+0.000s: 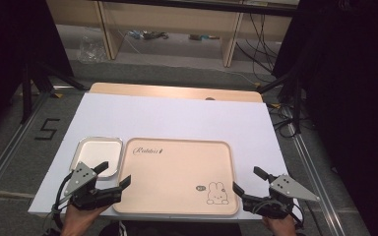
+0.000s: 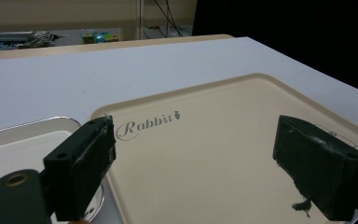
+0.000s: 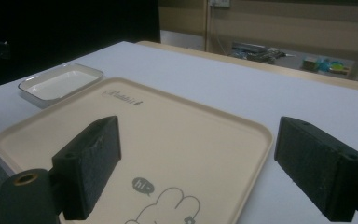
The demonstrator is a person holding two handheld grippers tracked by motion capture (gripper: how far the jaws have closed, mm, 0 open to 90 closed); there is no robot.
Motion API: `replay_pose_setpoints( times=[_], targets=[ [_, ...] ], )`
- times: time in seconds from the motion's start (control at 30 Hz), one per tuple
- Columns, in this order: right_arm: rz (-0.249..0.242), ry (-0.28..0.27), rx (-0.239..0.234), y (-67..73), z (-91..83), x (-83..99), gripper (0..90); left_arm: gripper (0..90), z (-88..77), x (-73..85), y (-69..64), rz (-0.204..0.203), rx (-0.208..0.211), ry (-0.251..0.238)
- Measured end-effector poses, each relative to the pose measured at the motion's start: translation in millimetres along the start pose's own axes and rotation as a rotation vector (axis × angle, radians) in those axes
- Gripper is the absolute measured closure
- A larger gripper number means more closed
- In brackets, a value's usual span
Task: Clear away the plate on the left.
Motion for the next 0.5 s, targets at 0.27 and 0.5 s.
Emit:
replay_pose_setpoints(
  times=[0.27,0.5],
  targets=[
    [0.001,-0.001,0.0,0.0,0.0,0.0,15.2,12.7,-0.3,-0.1,0.9,0.001,-0.002,0.001],
    [0.001,-0.001,0.001,0.0,0.1,0.0,15.2,12.8,0.5,-0.2,2.2,-0.009,-0.01,0.0]
  ],
)
Point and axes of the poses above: each handheld gripper's, and its own axes: z roughly forward along the jaws, x roughly out of its underside, y roughly to its left, the point moved 2 cm from there along z, roughly forward along the jaws, and after that the axes turned 8 degrees about -z, right-handed, at the moved point
